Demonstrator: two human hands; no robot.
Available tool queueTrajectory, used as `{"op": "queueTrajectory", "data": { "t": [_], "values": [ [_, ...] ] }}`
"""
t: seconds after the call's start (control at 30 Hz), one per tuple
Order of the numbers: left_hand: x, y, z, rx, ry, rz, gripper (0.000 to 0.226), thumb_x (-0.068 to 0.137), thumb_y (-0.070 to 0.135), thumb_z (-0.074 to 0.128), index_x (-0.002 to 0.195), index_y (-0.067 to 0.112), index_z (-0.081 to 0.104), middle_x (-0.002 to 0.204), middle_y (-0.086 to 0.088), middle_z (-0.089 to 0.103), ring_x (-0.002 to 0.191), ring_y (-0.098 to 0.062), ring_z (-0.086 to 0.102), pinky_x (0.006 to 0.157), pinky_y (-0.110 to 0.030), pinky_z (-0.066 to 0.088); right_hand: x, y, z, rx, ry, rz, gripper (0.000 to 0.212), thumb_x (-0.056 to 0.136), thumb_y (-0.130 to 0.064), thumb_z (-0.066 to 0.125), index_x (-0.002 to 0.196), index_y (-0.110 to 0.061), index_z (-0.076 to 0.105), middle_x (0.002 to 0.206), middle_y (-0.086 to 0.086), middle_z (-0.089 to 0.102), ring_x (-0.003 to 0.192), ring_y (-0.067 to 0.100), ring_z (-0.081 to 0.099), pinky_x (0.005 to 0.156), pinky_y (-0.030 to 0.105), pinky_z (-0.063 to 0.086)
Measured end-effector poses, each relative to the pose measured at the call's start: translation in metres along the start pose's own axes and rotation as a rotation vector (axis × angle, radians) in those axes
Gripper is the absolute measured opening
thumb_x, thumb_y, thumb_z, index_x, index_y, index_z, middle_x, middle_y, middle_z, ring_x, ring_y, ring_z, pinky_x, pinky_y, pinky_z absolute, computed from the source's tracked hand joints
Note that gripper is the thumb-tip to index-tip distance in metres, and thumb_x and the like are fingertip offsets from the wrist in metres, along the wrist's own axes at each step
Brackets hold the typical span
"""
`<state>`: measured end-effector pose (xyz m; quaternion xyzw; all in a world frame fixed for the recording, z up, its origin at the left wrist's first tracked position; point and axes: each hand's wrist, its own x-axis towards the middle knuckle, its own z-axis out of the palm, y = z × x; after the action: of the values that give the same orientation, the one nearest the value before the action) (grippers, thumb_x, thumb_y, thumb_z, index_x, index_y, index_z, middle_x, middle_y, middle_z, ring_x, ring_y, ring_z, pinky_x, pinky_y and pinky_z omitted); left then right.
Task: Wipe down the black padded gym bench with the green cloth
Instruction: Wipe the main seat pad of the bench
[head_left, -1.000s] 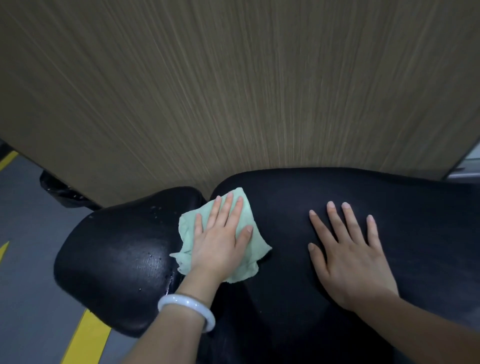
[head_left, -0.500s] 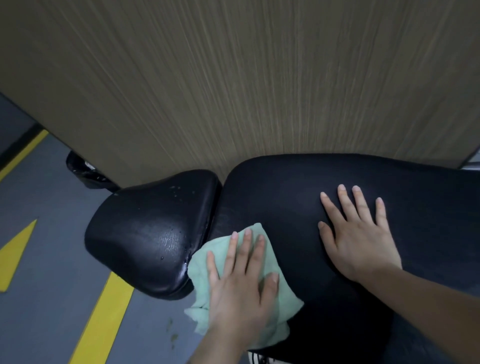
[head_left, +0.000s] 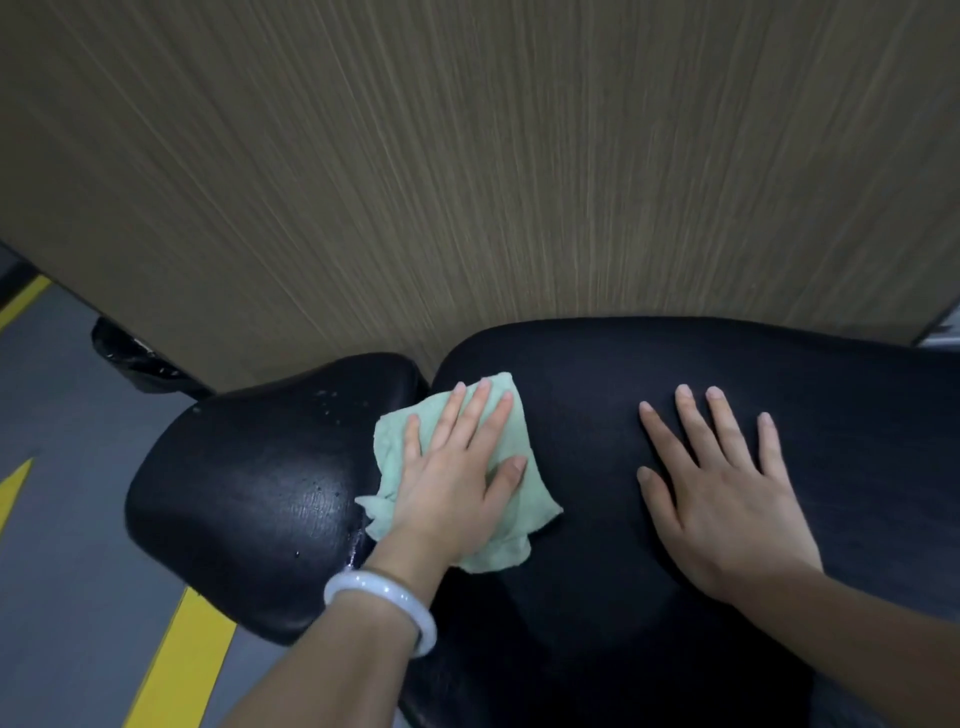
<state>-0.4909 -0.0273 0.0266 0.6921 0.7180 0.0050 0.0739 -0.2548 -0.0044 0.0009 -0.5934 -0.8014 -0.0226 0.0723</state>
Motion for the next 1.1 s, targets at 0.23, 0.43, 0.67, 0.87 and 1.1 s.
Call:
{"op": "queueTrajectory", "data": {
  "t": [0.23,0.43,0.67,0.87,1.1],
  "values": [
    [-0.014,0.010,0.003,-0.049,0.018,-0.074,0.072,0.082,0.061,-0.004,0.150,0.039,-0.010,0.155,0.019,-0.023,0.140,-0.003,-0.028,0.116,-0.052,-0.008,0.000,-0.002,-0.006,-0.001,-0.072,0.017,0.060,0.095,-0.047,0.021,0.146,-0.020,0.038,0.151,0.011,0.036,0.143,0.030,0.025,0.113,0.052,0.011],
    [-0.087,0.032,0.020,0.001,0.060,-0.013,0.064,0.091,0.051,0.031,0.149,0.025,0.029,0.157,0.004,0.025,0.145,-0.019,0.021,0.105,-0.057,0.017,0.000,-0.001,-0.012,0.044,-0.138,0.025,0.069,0.089,-0.052,-0.001,0.153,-0.030,0.013,0.161,0.003,0.010,0.148,0.023,-0.003,0.117,0.048,-0.005],
    [-0.102,0.029,0.021,0.043,0.049,0.080,0.066,0.090,0.052,0.035,0.150,0.027,0.027,0.158,0.005,0.022,0.146,-0.019,0.018,0.105,-0.055,0.014,0.001,-0.001,-0.010,0.034,-0.137,0.034,0.066,0.092,-0.051,0.007,0.152,-0.026,0.022,0.159,0.006,0.019,0.148,0.026,0.007,0.117,0.050,0.001],
    [-0.056,0.015,0.007,0.030,-0.021,0.119,0.066,0.090,0.058,0.014,0.151,0.039,-0.001,0.158,0.017,-0.012,0.144,-0.006,-0.018,0.113,-0.053,-0.006,0.001,-0.001,-0.004,0.009,-0.053,0.018,0.060,0.095,-0.045,0.023,0.144,-0.017,0.041,0.149,0.013,0.039,0.142,0.032,0.028,0.112,0.054,0.014],
    [0.018,0.004,-0.005,0.034,-0.030,0.073,0.067,0.085,0.062,0.001,0.148,0.043,-0.011,0.154,0.022,-0.022,0.137,0.001,-0.030,0.116,-0.049,-0.012,0.003,0.000,-0.001,0.013,-0.002,-0.002,0.059,0.094,-0.044,0.026,0.143,-0.015,0.043,0.148,0.015,0.040,0.141,0.033,0.029,0.110,0.057,0.019]
  ]
}}
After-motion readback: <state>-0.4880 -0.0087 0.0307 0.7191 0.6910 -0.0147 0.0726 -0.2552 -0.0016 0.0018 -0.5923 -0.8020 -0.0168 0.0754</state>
